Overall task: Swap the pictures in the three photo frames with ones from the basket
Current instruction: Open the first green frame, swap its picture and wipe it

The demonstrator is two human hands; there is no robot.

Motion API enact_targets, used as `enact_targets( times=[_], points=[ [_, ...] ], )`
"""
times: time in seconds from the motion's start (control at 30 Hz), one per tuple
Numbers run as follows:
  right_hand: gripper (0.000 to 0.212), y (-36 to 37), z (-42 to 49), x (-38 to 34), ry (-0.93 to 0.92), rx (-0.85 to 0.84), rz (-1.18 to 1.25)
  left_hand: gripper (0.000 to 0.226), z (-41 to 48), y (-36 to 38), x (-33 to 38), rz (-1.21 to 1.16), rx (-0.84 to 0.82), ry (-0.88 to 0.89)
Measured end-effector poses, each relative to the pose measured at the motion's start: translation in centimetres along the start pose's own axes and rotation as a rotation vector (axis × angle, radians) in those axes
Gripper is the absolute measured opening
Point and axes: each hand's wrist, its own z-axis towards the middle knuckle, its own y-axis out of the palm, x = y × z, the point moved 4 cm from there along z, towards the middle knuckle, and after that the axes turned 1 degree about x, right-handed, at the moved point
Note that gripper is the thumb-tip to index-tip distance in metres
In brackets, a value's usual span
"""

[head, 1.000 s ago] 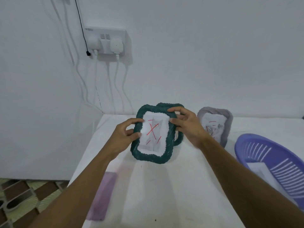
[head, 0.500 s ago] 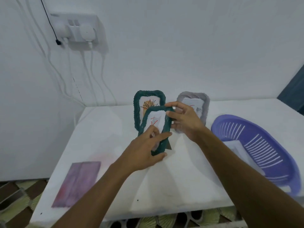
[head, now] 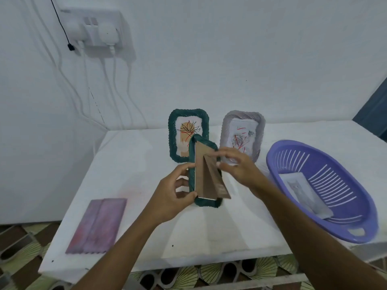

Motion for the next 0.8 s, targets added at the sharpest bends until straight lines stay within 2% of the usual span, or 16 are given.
enact_targets(
  times=[0.1, 0.2, 0.27, 0.4, 0.53, 0.67, 0.8],
  points=[
    [0.029, 1.7, -2.1, 2.4, 0.068, -0.060, 0.018, 0.061, -0.8, 0.6, -1.5, -0.108, -0.005, -0.057],
    [0.035, 3.2, -3.7, 4.1, 0.083, -0.049, 0.002, 0.063, -1.6, 1.1, -3.3, -0.100, -0.039, -0.114],
    [0.036, 3.6, -4.3, 5.1, 0.073, -0.032, -0.057, 0.066, -2.1, 1.1, -4.4, -0.012, -0.055, -0.109],
    [0.039, 4.2, -5.6, 5.6, 0.058, -0.009, -0.132, 0.067, -3.0, 0.7, -6.0, 0.338, -0.074, 0.016],
    [0.041, 5.2, -7.2, 5.7, 0.035, -0.020, -0.258, 0.070, -4.3, 0.5, -7.7, 0.573, -0.098, 0.036],
    [0.041, 5.4, -8.4, 6.1, 0.040, -0.013, -0.348, 0.076, -5.2, 0.4, -8.1, 0.642, -0.089, 0.055],
    [0.041, 4.9, -8.2, 6.4, 0.031, 0.010, -0.397, 0.076, -4.7, 0.0, -7.6, 0.554, -0.094, -0.006]
  ],
)
